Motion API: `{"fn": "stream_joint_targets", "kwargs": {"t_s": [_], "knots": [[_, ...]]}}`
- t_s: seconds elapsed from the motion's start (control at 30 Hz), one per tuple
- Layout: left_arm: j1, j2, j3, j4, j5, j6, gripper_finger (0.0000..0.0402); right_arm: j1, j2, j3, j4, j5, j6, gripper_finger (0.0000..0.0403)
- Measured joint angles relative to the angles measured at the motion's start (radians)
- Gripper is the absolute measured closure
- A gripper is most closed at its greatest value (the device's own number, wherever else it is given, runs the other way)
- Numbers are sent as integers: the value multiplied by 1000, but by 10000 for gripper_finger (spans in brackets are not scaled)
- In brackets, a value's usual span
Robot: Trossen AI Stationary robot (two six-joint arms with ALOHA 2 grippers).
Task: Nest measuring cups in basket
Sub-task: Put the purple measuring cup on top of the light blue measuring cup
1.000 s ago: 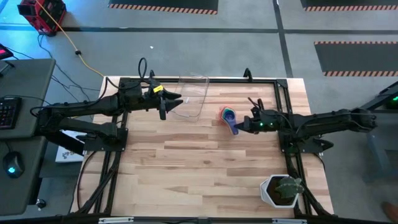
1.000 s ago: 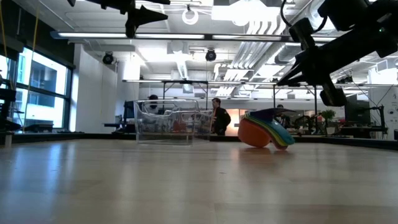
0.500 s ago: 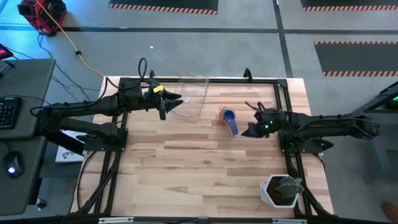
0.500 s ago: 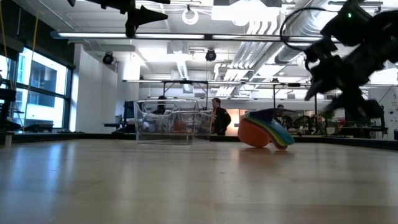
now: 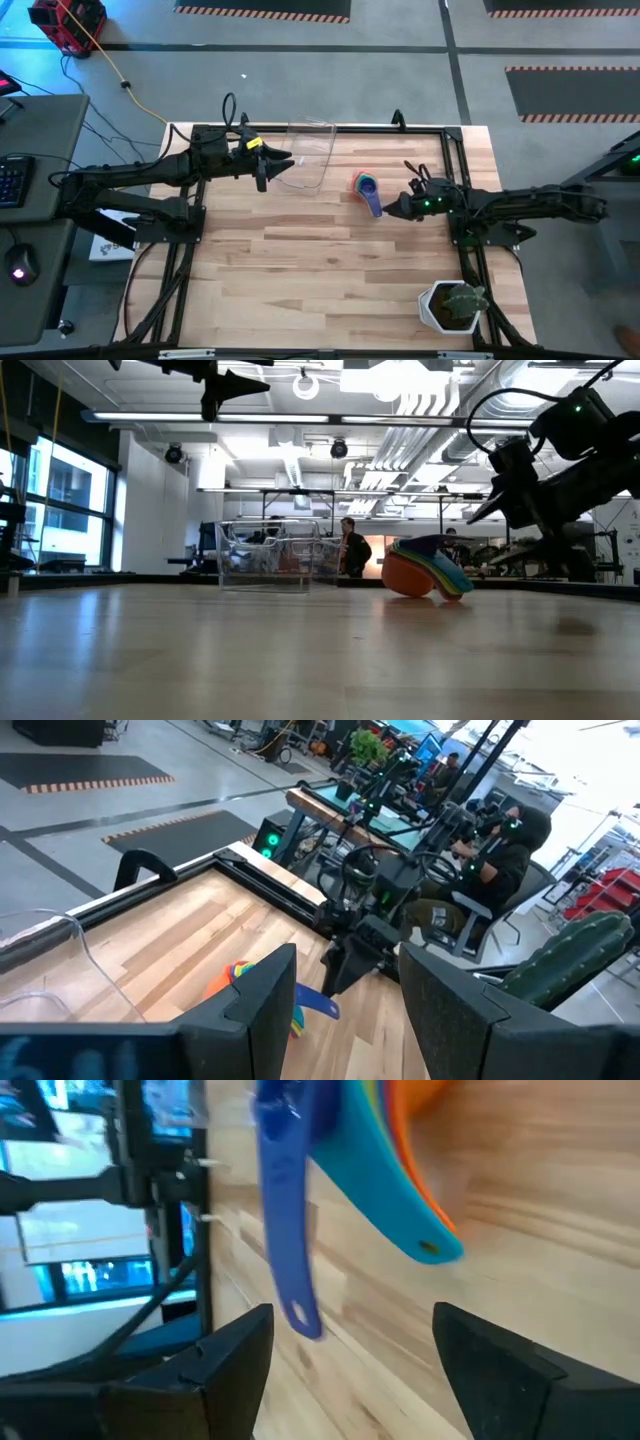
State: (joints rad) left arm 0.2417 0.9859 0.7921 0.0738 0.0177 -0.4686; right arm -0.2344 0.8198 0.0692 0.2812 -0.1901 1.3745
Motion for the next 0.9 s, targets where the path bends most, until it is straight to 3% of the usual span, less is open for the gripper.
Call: {"fn": "stream_joint_targets", "kwargs": {"t_s": [0.17, 0.5, 0.63, 0.9], "knots": [[0, 0, 0, 0, -2, 17, 232, -1, 80, 0, 186, 12, 7, 137], [0, 0, 0, 0, -7, 26, 232, 14, 237, 1, 328, 11, 43, 149], [0, 4, 0, -1, -8, 28, 232, 24, 311, 33, 363, 17, 41, 187], [0, 4, 0, -1, -7, 34, 232, 26, 395, 89, 367, -28, -11, 299]]}}
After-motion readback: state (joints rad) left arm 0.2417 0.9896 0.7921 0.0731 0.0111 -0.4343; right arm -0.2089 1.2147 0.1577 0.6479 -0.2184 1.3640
